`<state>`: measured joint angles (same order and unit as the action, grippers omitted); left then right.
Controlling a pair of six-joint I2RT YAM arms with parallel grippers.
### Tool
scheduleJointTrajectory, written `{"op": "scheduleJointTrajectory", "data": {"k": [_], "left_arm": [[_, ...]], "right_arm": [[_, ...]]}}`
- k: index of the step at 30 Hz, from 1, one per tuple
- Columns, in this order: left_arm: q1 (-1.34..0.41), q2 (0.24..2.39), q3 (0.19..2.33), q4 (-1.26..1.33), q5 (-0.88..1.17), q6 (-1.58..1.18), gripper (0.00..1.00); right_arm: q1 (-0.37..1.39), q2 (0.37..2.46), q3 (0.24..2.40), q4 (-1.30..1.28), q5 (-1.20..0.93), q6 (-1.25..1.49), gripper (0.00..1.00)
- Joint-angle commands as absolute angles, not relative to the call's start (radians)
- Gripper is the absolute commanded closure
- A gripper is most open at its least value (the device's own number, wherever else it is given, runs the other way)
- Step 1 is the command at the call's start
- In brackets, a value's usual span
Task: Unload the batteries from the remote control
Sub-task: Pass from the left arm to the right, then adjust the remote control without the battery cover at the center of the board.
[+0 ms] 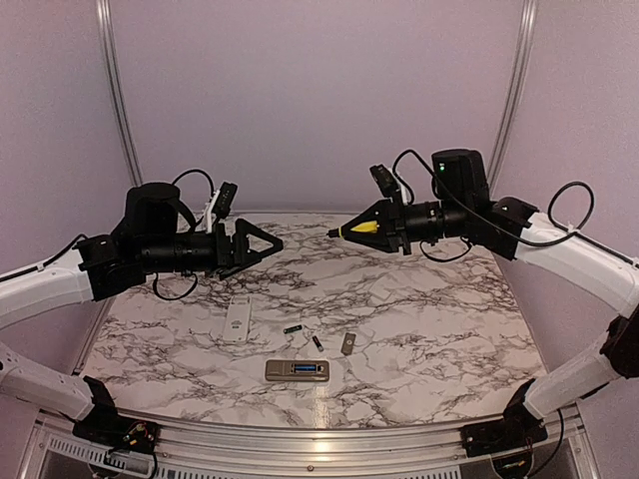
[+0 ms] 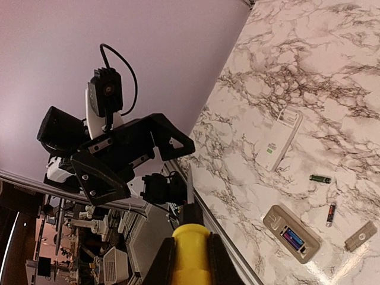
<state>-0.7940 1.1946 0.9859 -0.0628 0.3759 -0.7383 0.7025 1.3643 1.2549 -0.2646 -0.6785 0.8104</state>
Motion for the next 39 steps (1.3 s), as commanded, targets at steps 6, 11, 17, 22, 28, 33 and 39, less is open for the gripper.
{"op": "scheduleJointTrajectory", "data": {"k": [6, 11, 17, 22, 28, 33, 39], "left_arm": [[-0.844, 1.119, 0.855, -0.253, 0.17, -0.565, 0.05], [-0.92, 1.113, 0.784, -0.252, 0.099, -0.503, 0.08], [-0.955, 1.134, 0.707, -0.166, 0.108, -0.439, 0.11], [-0.993, 1.204, 0.721, -0.19, 0.122, -0.315, 0.11], [-1.017, 1.253, 0.71, -0.155, 0.187, -0.156, 0.2], [-1.019, 1.339, 0.703, -0.146, 0.238, -0.046, 0.21], [-1.035, 1.5, 0.746, -0.163, 0.192, 0.072, 0.23]], "right_arm": [[0.707, 1.339, 1.321, -0.494, -0.558, 0.673, 1.0], [0.707, 1.322, 1.329, -0.56, -0.524, 0.636, 1.0], [0.706, 1.299, 1.329, -0.636, -0.481, 0.593, 1.0], [0.707, 1.282, 1.328, -0.694, -0.449, 0.561, 1.0], [0.707, 1.249, 1.325, -0.747, -0.419, 0.545, 1.0], [0.707, 1.194, 1.309, -0.794, -0.368, 0.545, 1.0], [0.707, 1.105, 1.243, -0.791, -0.334, 0.593, 1.0]]}}
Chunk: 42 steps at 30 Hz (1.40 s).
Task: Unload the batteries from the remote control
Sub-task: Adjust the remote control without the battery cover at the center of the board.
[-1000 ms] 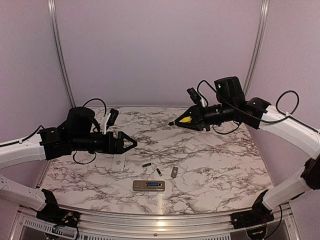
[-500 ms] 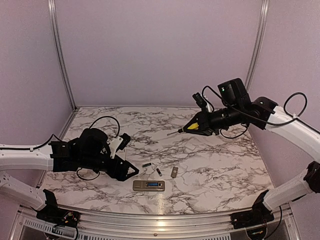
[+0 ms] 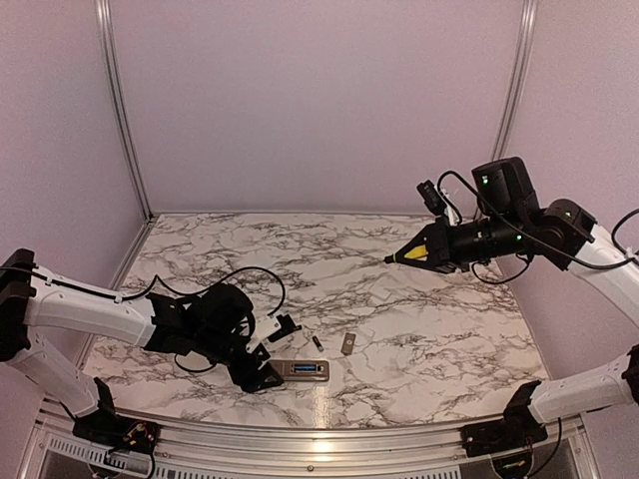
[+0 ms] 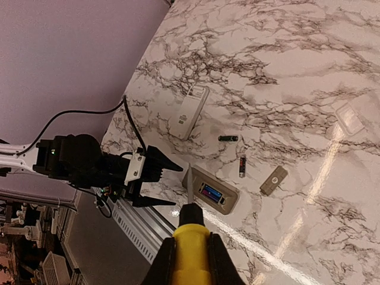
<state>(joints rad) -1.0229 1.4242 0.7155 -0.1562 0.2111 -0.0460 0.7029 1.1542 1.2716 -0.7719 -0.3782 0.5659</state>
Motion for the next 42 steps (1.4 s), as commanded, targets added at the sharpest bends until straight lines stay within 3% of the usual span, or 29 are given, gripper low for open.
{"op": "scheduleJointTrajectory", "data": {"k": [1, 17, 26, 29, 33, 36, 38, 42], "left_arm": [[-1.035, 1.515, 0.751, -0.157, 0.176, 0.08, 0.23], [-1.037, 1.653, 0.818, -0.161, 0.104, 0.236, 0.25], [-1.039, 1.719, 0.848, -0.189, 0.1, 0.316, 0.21], [-1.039, 1.725, 0.856, -0.21, 0.109, 0.331, 0.3], [-1.044, 1.722, 0.863, -0.228, 0.124, 0.332, 0.54], [-1.053, 1.731, 0.884, -0.245, 0.131, 0.315, 0.66], [-1.066, 1.735, 0.906, -0.248, 0.135, 0.294, 0.71], [-1.1, 1.745, 0.956, -0.218, 0.153, 0.219, 0.71]], "right_arm": [[0.706, 1.093, 1.235, -0.788, -0.33, 0.602, 1.0], [0.707, 1.088, 1.215, -0.772, -0.312, 0.629, 1.0], [0.707, 1.156, 1.235, -0.741, -0.344, 0.61, 1.0], [0.707, 1.184, 1.256, -0.735, -0.351, 0.603, 1.0], [0.706, 1.208, 1.274, -0.736, -0.355, 0.593, 1.0], [0.707, 1.21, 1.276, -0.739, -0.357, 0.592, 1.0], [0.706, 1.21, 1.276, -0.744, -0.353, 0.589, 1.0], [0.704, 1.207, 1.277, -0.752, -0.346, 0.585, 1.0]]}}
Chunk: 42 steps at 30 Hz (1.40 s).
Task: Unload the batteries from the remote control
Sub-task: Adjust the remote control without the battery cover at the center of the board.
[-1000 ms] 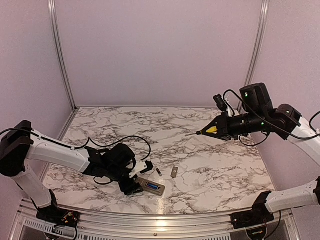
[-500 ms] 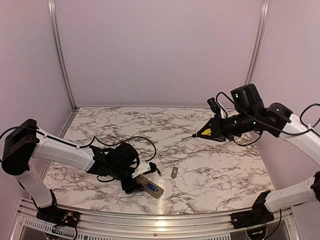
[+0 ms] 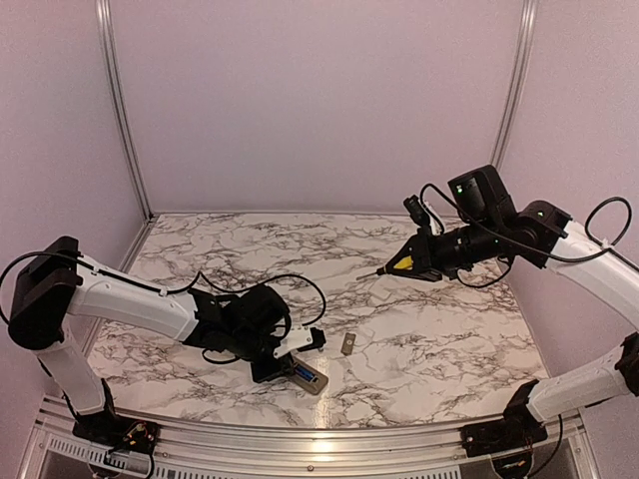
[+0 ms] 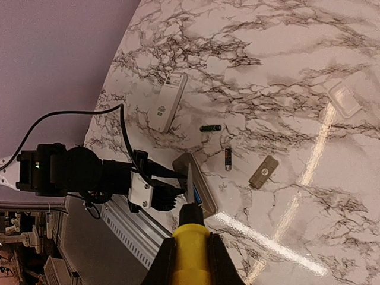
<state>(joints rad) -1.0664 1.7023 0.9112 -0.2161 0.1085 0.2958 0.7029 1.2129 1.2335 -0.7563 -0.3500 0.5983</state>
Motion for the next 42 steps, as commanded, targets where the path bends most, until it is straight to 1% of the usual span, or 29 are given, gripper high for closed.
{"op": "scheduleJointTrajectory", "data": {"k": [1, 7, 10, 12, 14, 20, 23, 26, 27, 28, 31, 35, 38, 42], "left_arm": [[-1.107, 1.751, 0.964, -0.2, 0.155, 0.191, 0.71], [-1.147, 1.825, 1.038, -0.139, 0.169, 0.056, 0.7], [-1.167, 1.871, 1.096, -0.15, 0.159, 0.031, 0.67], [-1.17, 1.891, 1.119, -0.16, 0.148, 0.015, 0.63], [-1.172, 1.894, 1.124, -0.155, 0.14, 0.009, 0.58], [-1.172, 1.824, 1.083, -0.116, 0.087, -0.019, 0.34], [-1.172, 1.761, 1.05, -0.094, 0.054, -0.006, 0.27], [-1.172, 1.687, 1.026, -0.088, 0.01, 0.031, 0.15], [-1.172, 1.662, 1.022, -0.091, -0.021, 0.039, 0.07], [-1.172, 1.637, 1.02, -0.092, -0.055, 0.042, 0.02], [-1.172, 1.557, 1.015, -0.078, -0.138, 0.049, 0.01], [-1.172, 1.397, 0.941, 0.066, -0.245, 0.067, 0.01], [-1.17, 1.309, 0.89, 0.145, -0.363, 0.046, 0.01], [-1.149, 1.255, 0.887, 0.122, -0.388, 0.073, 0.01]], "right_arm": [[0.704, 1.209, 1.279, -0.752, -0.345, 0.585, 1.0], [0.704, 1.207, 1.278, -0.753, -0.341, 0.591, 1.0], [0.704, 1.209, 1.281, -0.753, -0.34, 0.592, 1.0], [0.703, 1.211, 1.285, -0.752, -0.341, 0.592, 1.0], [0.704, 1.213, 1.288, -0.752, -0.342, 0.594, 1.0], [0.704, 1.221, 1.294, -0.746, -0.341, 0.595, 1.0], [0.704, 1.23, 1.298, -0.743, -0.339, 0.593, 1.0], [0.703, 1.244, 1.316, -0.742, -0.332, 0.586, 1.0], [0.702, 1.25, 1.324, -0.742, -0.328, 0.583, 1.0], [0.702, 1.254, 1.331, -0.741, -0.324, 0.582, 1.0], [0.701, 1.268, 1.353, -0.739, -0.316, 0.575, 1.0], [0.698, 1.273, 1.364, -0.739, -0.306, 0.567, 1.0], [0.695, 1.272, 1.362, -0.742, -0.301, 0.564, 1.0], [0.689, 1.273, 1.366, -0.739, -0.298, 0.556, 1.0]]}}
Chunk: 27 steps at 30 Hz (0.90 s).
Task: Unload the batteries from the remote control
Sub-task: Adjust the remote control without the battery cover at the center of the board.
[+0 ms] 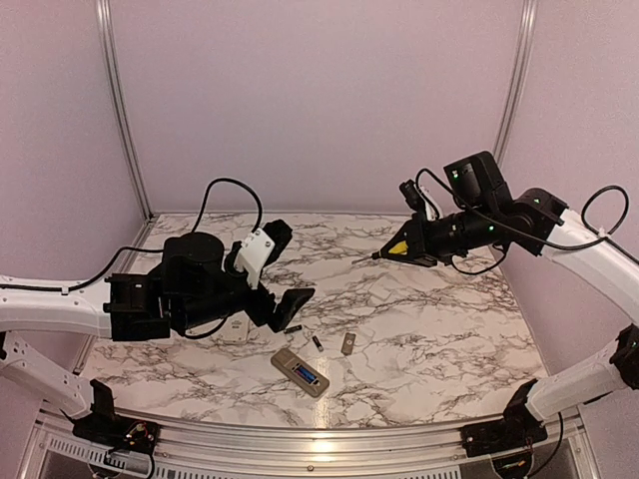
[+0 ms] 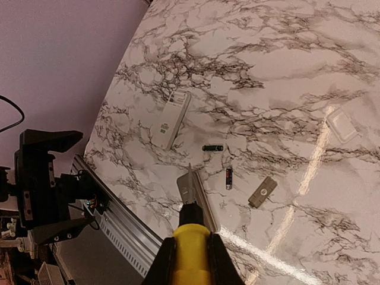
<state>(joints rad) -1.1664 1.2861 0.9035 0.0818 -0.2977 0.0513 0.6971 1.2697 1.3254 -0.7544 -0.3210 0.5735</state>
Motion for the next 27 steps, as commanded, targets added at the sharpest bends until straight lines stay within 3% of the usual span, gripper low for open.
{"op": "scheduleJointTrajectory", "data": {"k": [1, 7, 17, 27], "left_arm": [[-1.139, 1.25, 0.894, 0.098, -0.356, 0.075, 0.01], [-1.067, 1.207, 0.823, 0.063, -0.175, 0.011, 0.01], [-1.046, 1.239, 0.619, 0.173, -0.04, -0.065, 0.01], [-1.046, 1.291, 0.441, 0.43, 0.138, 0.042, 0.05]], "right_arm": [[0.687, 1.274, 1.367, -0.739, -0.296, 0.555, 1.0], [0.679, 1.268, 1.356, -0.736, -0.293, 0.554, 1.0], [0.654, 1.253, 1.329, -0.744, -0.301, 0.552, 1.0], [0.619, 1.276, 1.339, -0.763, -0.327, 0.529, 1.0]]}}
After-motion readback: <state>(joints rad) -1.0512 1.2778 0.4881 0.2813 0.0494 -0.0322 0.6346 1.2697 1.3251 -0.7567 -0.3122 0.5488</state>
